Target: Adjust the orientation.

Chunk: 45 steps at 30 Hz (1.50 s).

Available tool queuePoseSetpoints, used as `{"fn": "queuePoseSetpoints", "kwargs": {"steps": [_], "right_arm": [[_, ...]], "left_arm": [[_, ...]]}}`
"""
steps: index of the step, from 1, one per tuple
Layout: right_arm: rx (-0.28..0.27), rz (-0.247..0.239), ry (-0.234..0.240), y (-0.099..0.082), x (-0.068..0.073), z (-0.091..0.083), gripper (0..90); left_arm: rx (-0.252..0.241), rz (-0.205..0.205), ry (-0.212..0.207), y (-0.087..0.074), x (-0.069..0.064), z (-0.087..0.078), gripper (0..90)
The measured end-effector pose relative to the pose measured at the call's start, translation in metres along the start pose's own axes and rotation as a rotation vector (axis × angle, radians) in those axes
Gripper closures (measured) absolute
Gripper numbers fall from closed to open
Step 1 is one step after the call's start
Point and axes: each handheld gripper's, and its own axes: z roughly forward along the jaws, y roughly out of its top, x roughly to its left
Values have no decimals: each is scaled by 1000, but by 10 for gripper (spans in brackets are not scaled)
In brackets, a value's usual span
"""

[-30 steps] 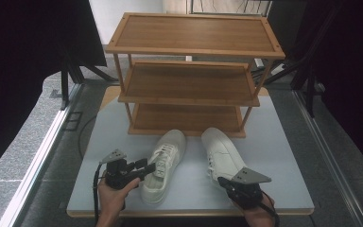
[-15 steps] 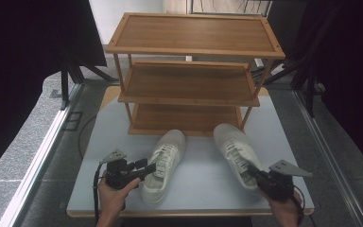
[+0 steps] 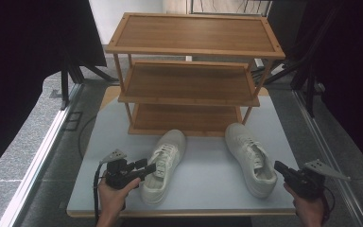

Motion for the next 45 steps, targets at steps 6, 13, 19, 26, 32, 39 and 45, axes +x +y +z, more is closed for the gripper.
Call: {"fn": "queuePoseSetpoints", "kwargs": {"steps": [6, 13, 19, 26, 32, 39, 45], "right_arm": [[56, 12, -30, -11, -11, 13, 900], [50, -6, -59, -10, 5, 11, 900], [66, 10, -96, -13, 0, 7, 900], [168, 9, -95, -35, -4, 17, 900], [189, -30, -36, -35, 14, 18, 900], [68, -2, -52, -27, 4, 6, 771], [-39, -24, -33, -10, 9, -2, 610]], "left_arm": [[5, -13, -12, 0, 4, 1, 488], [11, -21, -22, -3, 8, -1, 486], [-13, -38, -17, -2, 10, -8, 485], [-5, -42, -24, 0, 11, -3, 485], [3, -33, -34, 0, 9, -2, 485], [-23, -40, -22, 1, 12, -7, 481], [-25, -27, -10, 0, 9, -7, 470]]}}
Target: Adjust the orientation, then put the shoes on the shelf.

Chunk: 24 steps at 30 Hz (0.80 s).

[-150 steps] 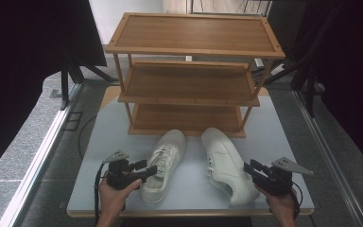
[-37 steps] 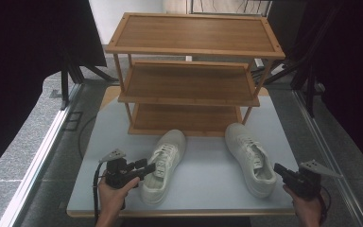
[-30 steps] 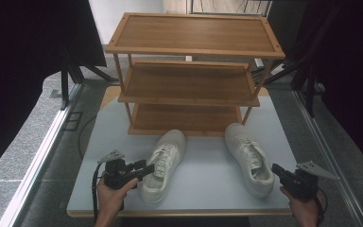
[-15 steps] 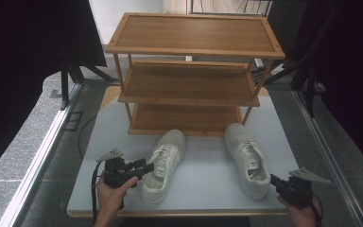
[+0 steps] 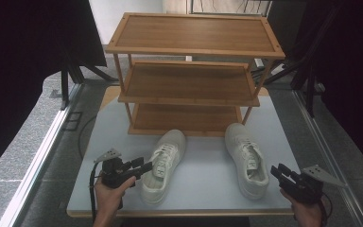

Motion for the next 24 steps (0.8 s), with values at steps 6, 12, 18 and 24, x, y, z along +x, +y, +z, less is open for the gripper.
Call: {"fn": "queuePoseSetpoints", "kwargs": {"steps": [6, 12, 18, 24], "right_arm": [[-16, -14, 42, 9, 5, 7, 558], [-12, -16, 61, 13, 7, 14, 524], [-6, -38, 77, 17, 11, 15, 500], [15, -55, 116, 18, 18, 22, 466]], "left_arm": [[-7, 1, 11, 0, -2, -2, 462], [-43, -1, 24, 2, -3, -8, 434], [-39, 18, 50, 3, -2, -6, 406], [-30, 50, 83, 4, -5, -1, 394]]}}
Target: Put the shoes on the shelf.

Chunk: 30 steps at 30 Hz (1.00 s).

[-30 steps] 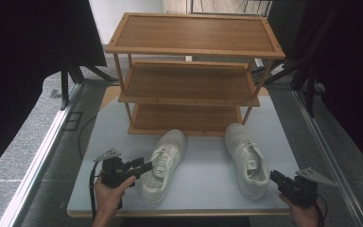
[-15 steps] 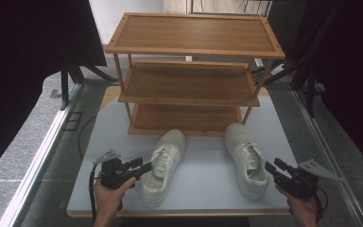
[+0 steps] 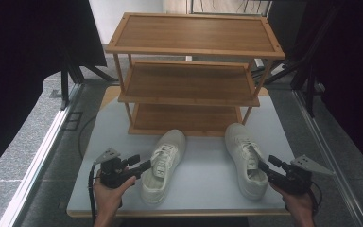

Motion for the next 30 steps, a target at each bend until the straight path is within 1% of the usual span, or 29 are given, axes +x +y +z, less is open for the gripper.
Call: {"fn": "queuePoseSetpoints", "kwargs": {"steps": [2, 3, 4, 5, 6, 11, 12, 14, 16, 17, 18, 19, 21, 22, 24, 26, 27, 28, 30], "right_arm": [[23, -3, -2, -2, 0, 5, 453], [41, -5, -5, -3, 0, 8, 443], [56, -5, -6, -5, 0, 11, 421], [69, -11, -18, -7, -1, 14, 404], [78, -4, -10, -8, -2, 16, 398], [95, 6, -6, -6, -9, 22, 385], [100, 8, -4, -6, -10, 23, 380], [107, 10, 1, -4, -13, 25, 400], [120, 10, -39, -1, -17, 29, 428], [134, 18, -63, 0, -19, 32, 437], [146, 22, -74, 0, -21, 36, 442], [150, 18, -68, 1, -24, 40, 429], [143, 15, -25, 2, -28, 46, 405], [144, -4, -21, 4, -29, 48, 414], [144, -54, -34, 7, -27, 53, 443], [145, -73, -53, 10, -26, 59, 520], [150, -75, -52, 11, -24, 64, 550], [155, -79, -63, 12, -22, 69, 559], [160, -104, -119, 13, -18, 76, 621]], "left_arm": [[5, 5, 15, 1, -2, 3, 388], [9, 15, 22, 2, -3, 5, 387], [19, 31, 37, 2, -5, 8, 385], [26, 42, 47, 2, -6, 11, 382], [36, 52, 53, 3, -7, 14, 381], [88, 102, 74, 5, -14, 32, 383], [98, 106, 73, 5, -15, 36, 386], [115, 110, 78, 5, -16, 45, 403], [128, 121, 105, 6, -18, 52, 410], [132, 122, 118, 6, -18, 55, 417], [132, 122, 126, 7, -17, 57, 423], [136, 125, 137, 7, -17, 59, 432], [143, 124, 161, 8, -14, 64, 452], [145, 120, 164, 9, -12, 66, 470], [140, 102, 155, 10, -7, 68, 492], [146, 114, 152, 12, -6, 71, 510], [147, 118, 153, 12, -6, 71, 519], [148, 124, 154, 12, -6, 72, 526], [144, 136, 162, 11, -6, 72, 551]]}}
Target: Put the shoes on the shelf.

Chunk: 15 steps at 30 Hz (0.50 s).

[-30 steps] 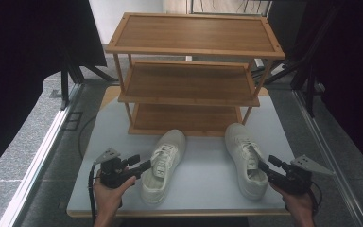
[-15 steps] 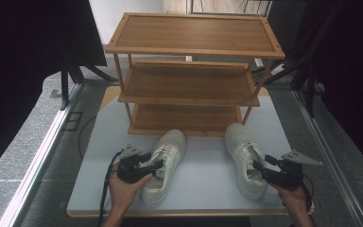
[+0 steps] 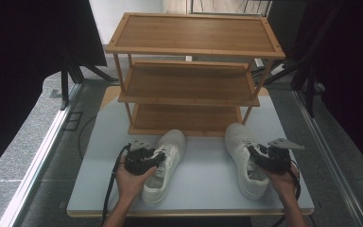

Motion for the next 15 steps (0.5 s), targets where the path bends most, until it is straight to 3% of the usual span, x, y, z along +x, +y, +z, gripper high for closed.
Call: {"fn": "queuePoseSetpoints", "kwargs": {"steps": [2, 5, 8, 11, 15], "right_arm": [[11, -23, -53, 2, 4, 3, 689], [19, -23, -85, 1, 4, 3, 762], [11, 9, -81, -1, -1, 2, 804], [-4, 32, -71, -3, -5, 1, 827], [-12, 25, -75, -3, -4, 1, 841]], "left_arm": [[-4, 13, 18, -1, -1, 0, 590], [-2, 35, 62, -1, -3, 0, 669], [-2, 68, 104, -1, -7, 1, 734], [-17, 71, 108, -2, -8, 0, 772], [-38, 77, 109, -2, -8, -1, 811]]}}
